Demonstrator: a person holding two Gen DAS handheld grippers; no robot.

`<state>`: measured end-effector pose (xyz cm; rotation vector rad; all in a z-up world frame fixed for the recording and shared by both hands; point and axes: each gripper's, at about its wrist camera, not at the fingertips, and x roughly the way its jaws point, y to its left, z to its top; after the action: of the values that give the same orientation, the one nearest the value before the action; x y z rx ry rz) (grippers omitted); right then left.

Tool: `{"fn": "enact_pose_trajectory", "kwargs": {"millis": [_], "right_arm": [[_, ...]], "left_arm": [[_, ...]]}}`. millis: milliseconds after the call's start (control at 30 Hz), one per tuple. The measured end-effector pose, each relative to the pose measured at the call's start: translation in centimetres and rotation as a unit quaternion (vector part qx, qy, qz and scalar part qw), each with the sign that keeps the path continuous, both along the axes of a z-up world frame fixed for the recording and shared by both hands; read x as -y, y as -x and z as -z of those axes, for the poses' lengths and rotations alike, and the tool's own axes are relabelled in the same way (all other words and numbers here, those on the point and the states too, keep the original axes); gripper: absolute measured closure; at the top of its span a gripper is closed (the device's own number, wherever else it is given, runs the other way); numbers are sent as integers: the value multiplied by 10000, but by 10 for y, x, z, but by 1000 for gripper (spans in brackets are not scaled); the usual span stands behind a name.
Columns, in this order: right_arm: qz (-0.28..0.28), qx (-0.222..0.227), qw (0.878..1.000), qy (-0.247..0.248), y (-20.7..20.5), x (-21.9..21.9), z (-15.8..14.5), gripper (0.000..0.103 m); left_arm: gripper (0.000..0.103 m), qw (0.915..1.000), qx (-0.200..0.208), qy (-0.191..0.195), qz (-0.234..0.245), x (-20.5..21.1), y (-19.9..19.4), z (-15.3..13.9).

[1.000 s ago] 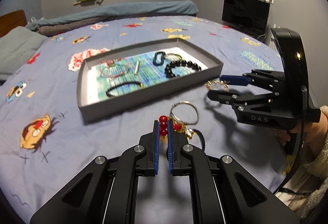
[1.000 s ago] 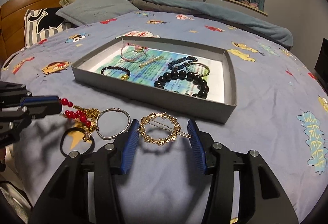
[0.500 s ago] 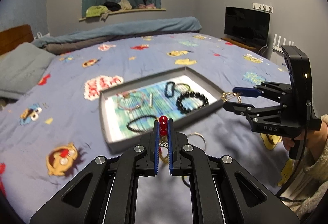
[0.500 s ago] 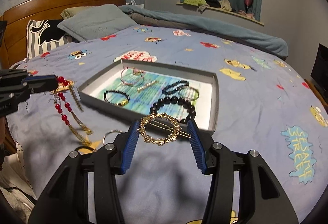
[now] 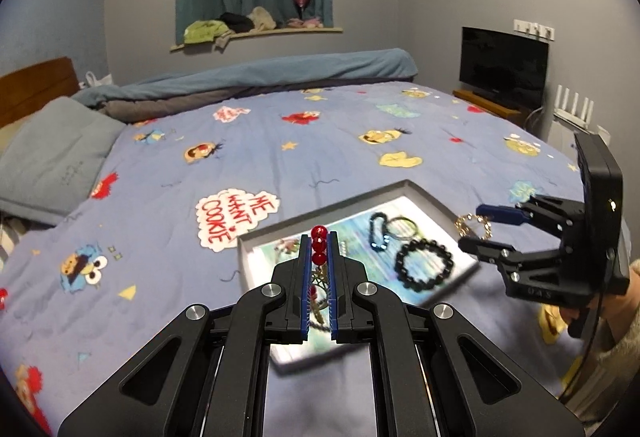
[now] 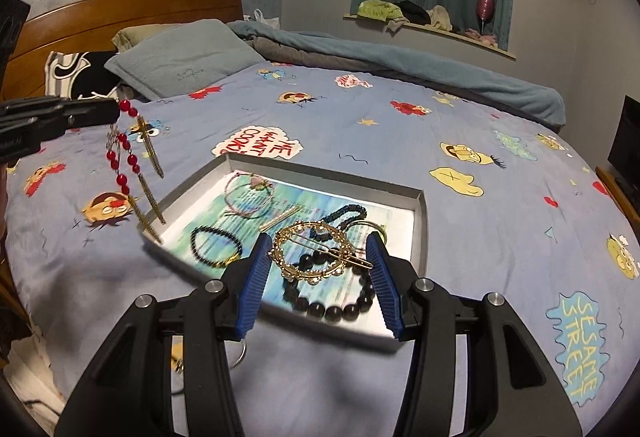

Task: Organize jewelry
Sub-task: 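Carry the red tassel hairpin and gold clip into the grey box while opening both tools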

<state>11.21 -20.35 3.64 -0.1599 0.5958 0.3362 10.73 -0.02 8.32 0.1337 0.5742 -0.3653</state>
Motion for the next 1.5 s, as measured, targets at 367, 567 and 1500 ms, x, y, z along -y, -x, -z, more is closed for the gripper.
{"fn": "enact_pose_trajectory", "kwargs": {"millis": [367, 567, 1500], "right_arm": [[159, -353, 9991, 169, -46, -15, 26, 54], [62, -603, 9978, 278, -64, -29, 42, 54], [-126, -1197, 9915, 483, -87, -67, 78, 53]], "left_arm": [[95, 9987, -467, -174, -94, 14, -67, 46], [95, 9944, -953, -330, -309, 4, -86, 87], [85, 9884, -1408, -446, -366, -15, -85, 124]]}}
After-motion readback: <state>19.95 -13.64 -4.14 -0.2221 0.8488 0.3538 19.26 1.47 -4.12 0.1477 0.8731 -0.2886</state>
